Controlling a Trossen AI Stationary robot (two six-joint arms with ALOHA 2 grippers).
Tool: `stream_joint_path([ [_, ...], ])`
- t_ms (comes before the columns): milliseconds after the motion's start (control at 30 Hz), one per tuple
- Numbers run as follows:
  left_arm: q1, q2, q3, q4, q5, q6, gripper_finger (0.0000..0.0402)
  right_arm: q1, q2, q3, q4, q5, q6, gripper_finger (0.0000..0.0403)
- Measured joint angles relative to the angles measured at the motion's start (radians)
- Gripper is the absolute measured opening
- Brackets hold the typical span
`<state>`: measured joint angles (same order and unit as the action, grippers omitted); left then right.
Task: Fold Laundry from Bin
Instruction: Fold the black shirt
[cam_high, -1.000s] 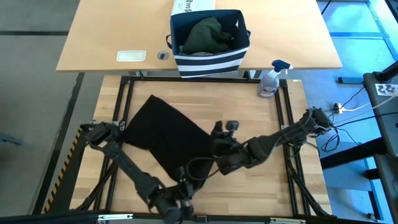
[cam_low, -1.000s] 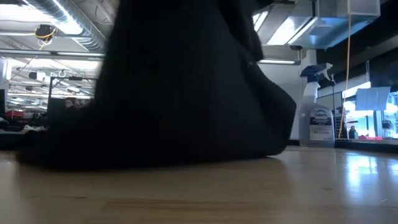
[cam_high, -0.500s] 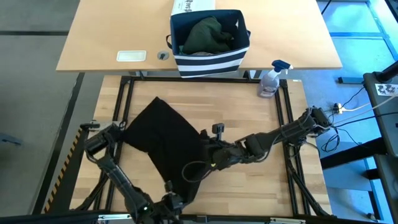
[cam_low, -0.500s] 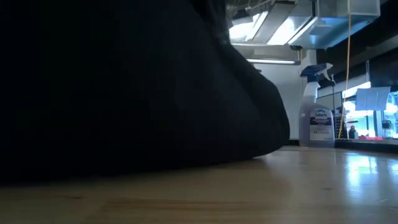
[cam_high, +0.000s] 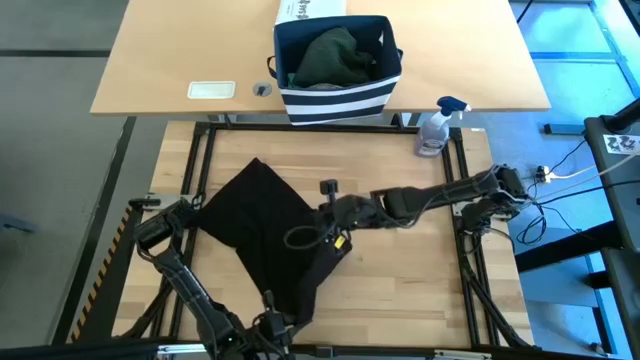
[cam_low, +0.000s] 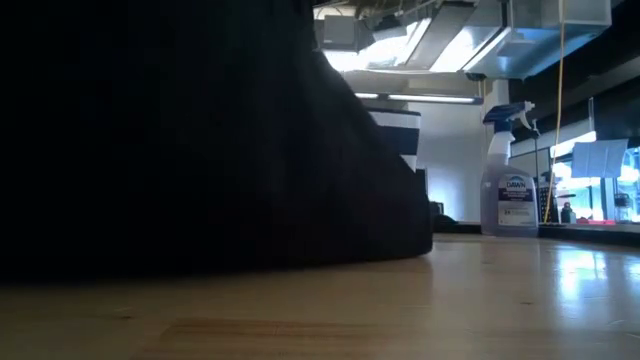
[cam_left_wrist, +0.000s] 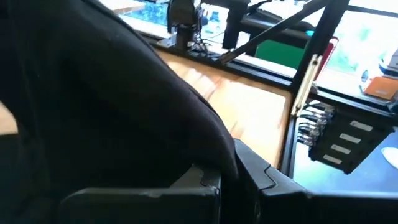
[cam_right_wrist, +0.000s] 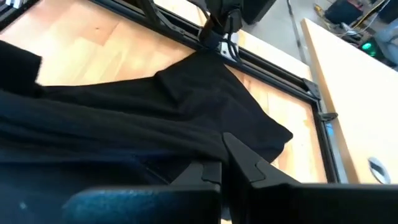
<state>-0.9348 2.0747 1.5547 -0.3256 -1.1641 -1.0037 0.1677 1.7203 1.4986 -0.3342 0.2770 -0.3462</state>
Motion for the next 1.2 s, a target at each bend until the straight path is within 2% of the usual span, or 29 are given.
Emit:
stream_joint_path([
  [167,-0.019,0.000,0.000,-0.259,-0.012,-0.282,0.0007,-0.032,0.011,0.000,-0.016,-0.013,-0.002,0.0000],
  [333,-0.041,0.000,0.000,-0.560,0.060,-0.627,0.0007,-0.056,0.043,-0.001,-0.016,-0.011,-0.023,0.0000],
  [433,-0.041,0.000,0.000,-0.707,0.145,-0.766,0.0007,-0.080,0.088,-0.001,0.004,-0.022,-0.029,0.0000],
  [533,-0.035,0.001,-0.001,-0.831,0.296,-0.868,0.0007,-0.105,0.135,-0.001,0.046,-0.071,-0.036,0.0000],
  [700,-0.026,0.002,-0.051,-0.940,0.474,-0.997,0.0010,-0.139,0.214,0.000,0.116,-0.108,-0.056,0.0000],
  [867,-0.008,0.002,-0.098,-0.956,0.609,-1.006,0.0042,-0.167,0.264,0.000,0.153,-0.120,-0.074,0.0000],
  [1033,-0.008,0.003,-0.125,-0.972,0.616,-0.998,0.0068,-0.183,0.280,0.001,0.191,-0.127,-0.090,0.0023],
  [1200,-0.007,0.003,-0.125,-1.014,0.622,-0.979,0.0097,-0.181,0.278,0.002,0.221,-0.112,-0.136,0.0092],
])
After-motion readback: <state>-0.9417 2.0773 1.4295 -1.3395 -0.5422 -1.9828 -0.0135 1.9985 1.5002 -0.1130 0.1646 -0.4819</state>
